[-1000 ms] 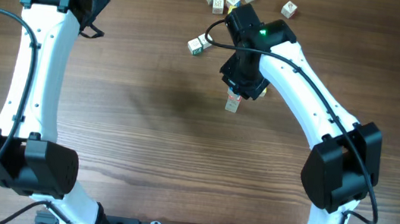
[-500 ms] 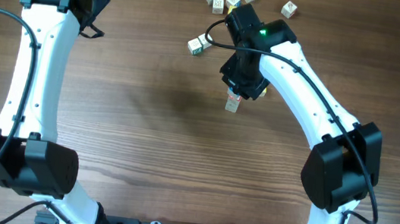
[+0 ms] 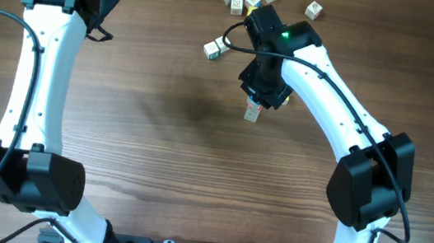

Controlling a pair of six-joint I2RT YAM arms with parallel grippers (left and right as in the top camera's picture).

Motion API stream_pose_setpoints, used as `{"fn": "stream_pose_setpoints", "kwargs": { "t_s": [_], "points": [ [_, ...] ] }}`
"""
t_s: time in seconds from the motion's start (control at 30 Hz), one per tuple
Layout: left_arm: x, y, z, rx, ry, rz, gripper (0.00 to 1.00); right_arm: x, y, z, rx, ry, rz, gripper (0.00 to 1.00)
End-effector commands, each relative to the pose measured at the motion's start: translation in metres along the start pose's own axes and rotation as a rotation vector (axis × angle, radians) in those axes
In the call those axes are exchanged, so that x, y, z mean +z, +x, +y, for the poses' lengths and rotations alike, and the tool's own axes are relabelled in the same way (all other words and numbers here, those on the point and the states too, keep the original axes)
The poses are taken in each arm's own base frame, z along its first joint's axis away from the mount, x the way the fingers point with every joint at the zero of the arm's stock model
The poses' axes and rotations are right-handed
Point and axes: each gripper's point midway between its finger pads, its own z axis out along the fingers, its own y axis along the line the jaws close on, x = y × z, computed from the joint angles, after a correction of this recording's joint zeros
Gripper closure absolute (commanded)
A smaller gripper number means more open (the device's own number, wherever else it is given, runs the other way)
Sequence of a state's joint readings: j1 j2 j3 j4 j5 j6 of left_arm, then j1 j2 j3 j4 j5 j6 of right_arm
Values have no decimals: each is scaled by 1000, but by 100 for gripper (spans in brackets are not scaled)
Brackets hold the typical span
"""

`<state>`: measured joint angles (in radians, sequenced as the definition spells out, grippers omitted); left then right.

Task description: Form a tower

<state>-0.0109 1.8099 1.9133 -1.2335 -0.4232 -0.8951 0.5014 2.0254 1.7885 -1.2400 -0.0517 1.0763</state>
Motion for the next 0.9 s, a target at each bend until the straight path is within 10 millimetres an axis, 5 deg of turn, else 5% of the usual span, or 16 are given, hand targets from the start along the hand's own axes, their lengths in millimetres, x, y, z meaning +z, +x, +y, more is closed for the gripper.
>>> {"fn": "stream_pose_setpoints", "kwargs": {
  "t_s": [0.0, 0.47, 0.87],
  "points": [
    [3, -4, 2, 14, -22, -19, 0, -2, 3, 3, -9, -7, 8, 70],
    [3, -4, 2, 14, -22, -19, 0, -14, 4, 7, -65, -30, 7, 71],
    [3, -4, 2, 14, -22, -19, 0, -14, 2, 6, -299, -21, -5, 71]
  ]
}}
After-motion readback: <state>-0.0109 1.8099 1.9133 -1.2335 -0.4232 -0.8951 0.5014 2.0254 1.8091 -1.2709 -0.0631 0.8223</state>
